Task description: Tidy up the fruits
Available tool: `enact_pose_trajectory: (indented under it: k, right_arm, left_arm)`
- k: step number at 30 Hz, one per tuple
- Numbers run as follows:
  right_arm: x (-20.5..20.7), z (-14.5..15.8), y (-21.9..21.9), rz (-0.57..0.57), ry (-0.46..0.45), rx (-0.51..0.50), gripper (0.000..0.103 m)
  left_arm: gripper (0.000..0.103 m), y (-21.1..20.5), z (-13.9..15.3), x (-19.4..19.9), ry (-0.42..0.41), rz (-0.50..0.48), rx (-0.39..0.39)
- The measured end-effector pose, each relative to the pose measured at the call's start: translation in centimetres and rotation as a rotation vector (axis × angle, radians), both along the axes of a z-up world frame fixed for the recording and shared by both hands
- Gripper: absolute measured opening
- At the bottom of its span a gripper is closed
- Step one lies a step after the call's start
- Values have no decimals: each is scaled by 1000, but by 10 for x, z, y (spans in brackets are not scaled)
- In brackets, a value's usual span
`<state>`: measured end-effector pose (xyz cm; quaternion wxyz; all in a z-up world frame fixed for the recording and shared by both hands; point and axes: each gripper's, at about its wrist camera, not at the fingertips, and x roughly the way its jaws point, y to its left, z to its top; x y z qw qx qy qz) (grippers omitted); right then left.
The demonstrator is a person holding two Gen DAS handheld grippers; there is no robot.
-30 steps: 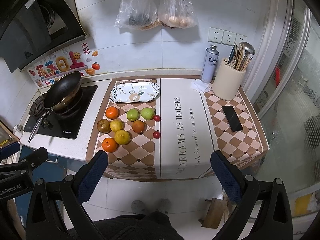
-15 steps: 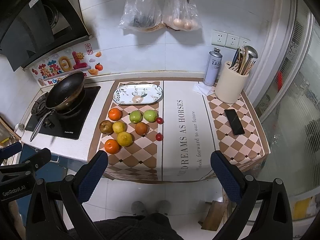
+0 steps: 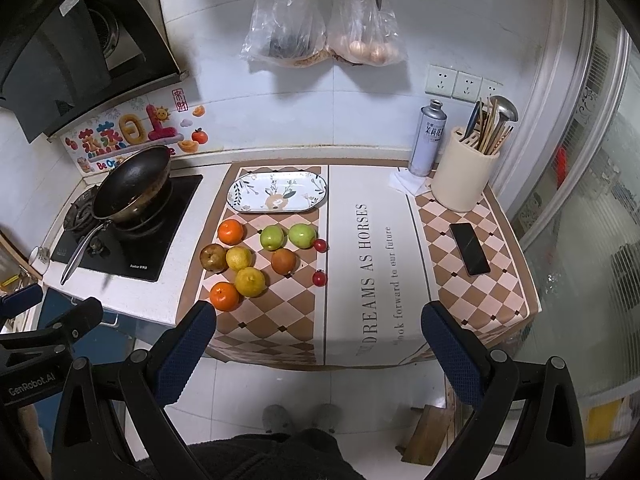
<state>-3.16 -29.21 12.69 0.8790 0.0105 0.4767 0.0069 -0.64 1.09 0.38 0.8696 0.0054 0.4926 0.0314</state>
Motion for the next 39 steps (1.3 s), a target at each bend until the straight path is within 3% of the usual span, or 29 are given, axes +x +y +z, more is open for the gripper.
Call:
enact_pose_trajectory:
  k: [18,23,27,31,39]
  right_arm:
    - [11,0,2,-16,-22,21,103]
    - [18,-11,2,-64,-52,55,103]
    - [34,-31,5,-100,-44,83,103]
    - [57,-65,10,-119,5,118,103]
    - [115,-154,20,-102,179,179,103]
  left_arm:
    - [103,5,4,4,-20,11,6]
    - [103,16,3,15,-85,43,46]
    - [103,37,-9,34,-143,82,103]
    - [103,60,-30,60,-151,108,149]
    - [103,84,-83,123,-24,123,104]
